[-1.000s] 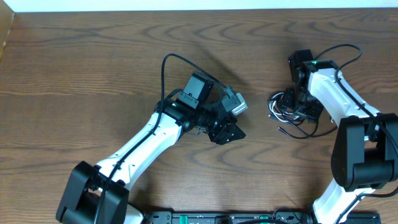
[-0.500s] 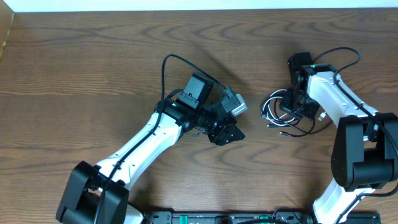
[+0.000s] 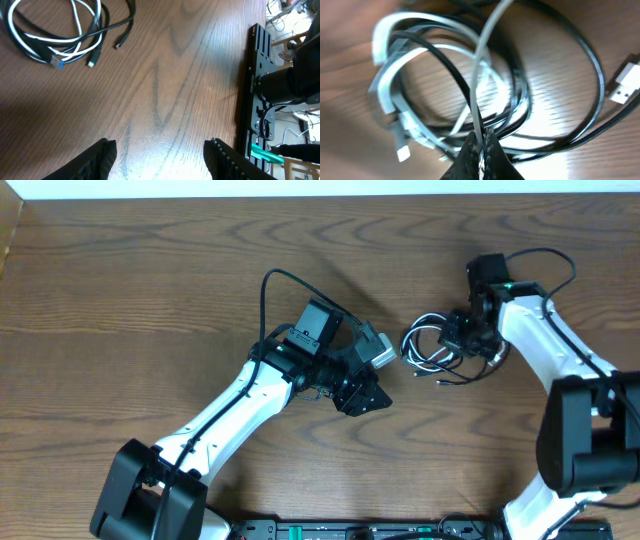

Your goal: Untangle cables

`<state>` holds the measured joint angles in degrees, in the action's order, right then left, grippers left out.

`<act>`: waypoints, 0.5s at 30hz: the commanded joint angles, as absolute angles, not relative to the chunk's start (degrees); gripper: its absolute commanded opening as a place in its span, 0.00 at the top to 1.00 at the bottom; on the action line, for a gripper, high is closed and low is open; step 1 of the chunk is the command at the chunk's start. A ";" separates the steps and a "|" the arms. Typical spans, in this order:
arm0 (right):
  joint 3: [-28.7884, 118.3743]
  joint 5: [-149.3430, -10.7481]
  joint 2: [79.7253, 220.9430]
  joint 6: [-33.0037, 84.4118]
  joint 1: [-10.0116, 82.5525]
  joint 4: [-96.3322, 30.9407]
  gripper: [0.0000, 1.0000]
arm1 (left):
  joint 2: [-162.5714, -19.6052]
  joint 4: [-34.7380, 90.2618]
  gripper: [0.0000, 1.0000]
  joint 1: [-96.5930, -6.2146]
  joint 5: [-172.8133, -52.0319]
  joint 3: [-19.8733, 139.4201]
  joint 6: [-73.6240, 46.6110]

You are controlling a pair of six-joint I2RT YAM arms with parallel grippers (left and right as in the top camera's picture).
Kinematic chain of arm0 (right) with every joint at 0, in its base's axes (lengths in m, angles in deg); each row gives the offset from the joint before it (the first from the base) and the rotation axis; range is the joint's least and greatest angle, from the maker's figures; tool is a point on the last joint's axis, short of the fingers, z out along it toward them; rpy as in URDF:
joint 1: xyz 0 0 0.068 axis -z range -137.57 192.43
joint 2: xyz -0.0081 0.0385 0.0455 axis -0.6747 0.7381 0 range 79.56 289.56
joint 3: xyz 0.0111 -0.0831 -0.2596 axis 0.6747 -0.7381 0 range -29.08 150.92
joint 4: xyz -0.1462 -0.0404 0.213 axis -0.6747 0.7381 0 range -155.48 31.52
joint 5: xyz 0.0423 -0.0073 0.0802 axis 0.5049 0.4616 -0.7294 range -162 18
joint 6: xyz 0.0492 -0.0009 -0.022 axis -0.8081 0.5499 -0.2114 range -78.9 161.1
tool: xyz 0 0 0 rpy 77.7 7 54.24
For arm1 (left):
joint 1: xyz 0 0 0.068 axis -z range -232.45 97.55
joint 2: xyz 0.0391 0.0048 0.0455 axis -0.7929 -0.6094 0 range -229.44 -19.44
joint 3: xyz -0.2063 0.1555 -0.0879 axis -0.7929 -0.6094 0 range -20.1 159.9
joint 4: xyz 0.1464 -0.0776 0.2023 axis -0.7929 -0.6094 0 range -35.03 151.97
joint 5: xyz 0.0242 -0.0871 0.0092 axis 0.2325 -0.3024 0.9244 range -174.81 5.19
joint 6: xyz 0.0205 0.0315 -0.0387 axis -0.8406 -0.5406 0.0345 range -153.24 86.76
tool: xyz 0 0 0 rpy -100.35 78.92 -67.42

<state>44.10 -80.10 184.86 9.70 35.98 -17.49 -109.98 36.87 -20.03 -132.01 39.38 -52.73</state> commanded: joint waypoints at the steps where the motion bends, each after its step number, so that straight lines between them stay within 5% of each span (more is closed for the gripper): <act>1: 47.36 -86.11 179.46 14.14 36.11 -17.30 0.99 | -109.70 36.84 0.39 -19.85 -131.66 39.23 -52.51; 15: 60.30 -82.46 163.63 25.35 34.77 -0.45 0.99 | -109.68 38.94 0.39 -19.85 -131.66 39.23 -52.64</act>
<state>56.93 -83.84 166.85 20.59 35.63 -1.52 -109.98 38.46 -20.03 -131.98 39.38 -52.73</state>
